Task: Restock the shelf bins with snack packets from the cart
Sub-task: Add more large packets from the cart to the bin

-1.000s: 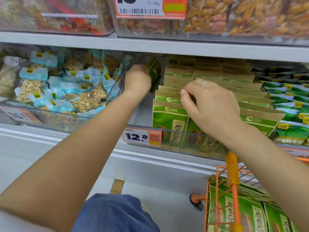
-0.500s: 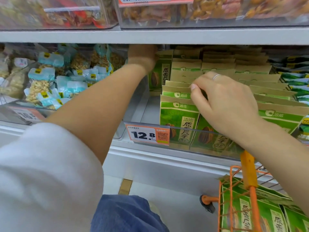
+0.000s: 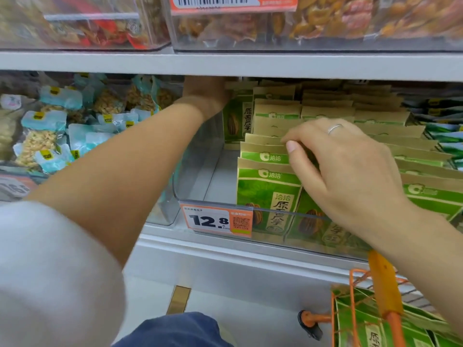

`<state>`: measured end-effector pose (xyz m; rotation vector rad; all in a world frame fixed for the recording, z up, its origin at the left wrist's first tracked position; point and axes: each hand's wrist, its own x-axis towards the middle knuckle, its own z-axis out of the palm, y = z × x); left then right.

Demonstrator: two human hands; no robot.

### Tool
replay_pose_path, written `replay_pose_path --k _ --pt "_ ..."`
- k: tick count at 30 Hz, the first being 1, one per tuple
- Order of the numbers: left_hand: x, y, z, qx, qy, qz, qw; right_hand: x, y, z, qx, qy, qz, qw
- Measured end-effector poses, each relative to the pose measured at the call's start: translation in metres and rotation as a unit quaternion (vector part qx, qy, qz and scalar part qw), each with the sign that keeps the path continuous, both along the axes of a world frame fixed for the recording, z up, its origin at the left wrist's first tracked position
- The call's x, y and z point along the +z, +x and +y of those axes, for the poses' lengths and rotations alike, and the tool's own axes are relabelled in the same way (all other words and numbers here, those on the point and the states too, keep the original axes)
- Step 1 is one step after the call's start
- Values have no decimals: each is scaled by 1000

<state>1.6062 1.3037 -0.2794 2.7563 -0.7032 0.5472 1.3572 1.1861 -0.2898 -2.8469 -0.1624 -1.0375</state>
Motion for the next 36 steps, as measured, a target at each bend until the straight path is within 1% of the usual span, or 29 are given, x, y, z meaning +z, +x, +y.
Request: replay_pose_path --k 3,6,7,10,12,14,16,17,18,19,20,21,22,24,26,29,32,35,36 --pt "3 -38 19 -13 1 -17 1000 -3 -28 -7 100 2 -59 993" --pt "-1 -101 55 -65 7 -56 996 -16 -73 -23 158 -16 -48 986" --pt "-2 -128 65 -72 -11 -66 995 -21 -88 -31 159 -20 -34 986" --pt "-2 -217 78 -96 -127 -69 985 -28 -135 -63 131 -15 10 991" --pt "-8 -276 65 -173 -172 -44 969 -33 -163 -85 108 -2 56 993" --pt "-27 -321 39 -265 -156 10 952 -41 -188 -106 89 4 124 988" --pt "-49 -351 8 -334 -99 68 935 -49 -206 -119 67 -26 203 977" --pt "-59 -360 -5 -359 -70 97 926 -54 -212 -122 52 -53 258 963" --pt "-67 -366 -17 -377 -45 132 916 -60 -215 -125 24 -77 336 938" --pt "-73 -370 -26 -386 -29 168 907 -66 -217 -127 -11 -90 428 899" --pt "-77 -372 -33 -391 -17 197 899 -75 -218 -129 -44 -81 523 848" --pt "-79 -372 -38 -393 -1 211 895 -83 -219 -129 -66 -60 598 797" --pt "-81 -373 -41 -392 16 206 896 -92 -220 -129 -69 -35 641 764" --pt "-82 -374 -43 -388 42 185 902 -109 -221 -128 -58 2 677 734" --pt "-81 -376 -43 -377 37 183 907 -125 -224 -120 -25 29 706 707" --pt "-79 -380 -41 -371 29 192 908 -138 -227 -103 9 84 732 676" --pt "-79 -384 -38 -365 8 210 907 -147 -229 -97 -14 134 707 694" --pt "-78 -387 -37 -365 0 217 905 -144 -230 -100 1 107 694 712" --pt "-77 -387 -37 -367 1 228 902 -136 -229 -102 13 112 685 720"
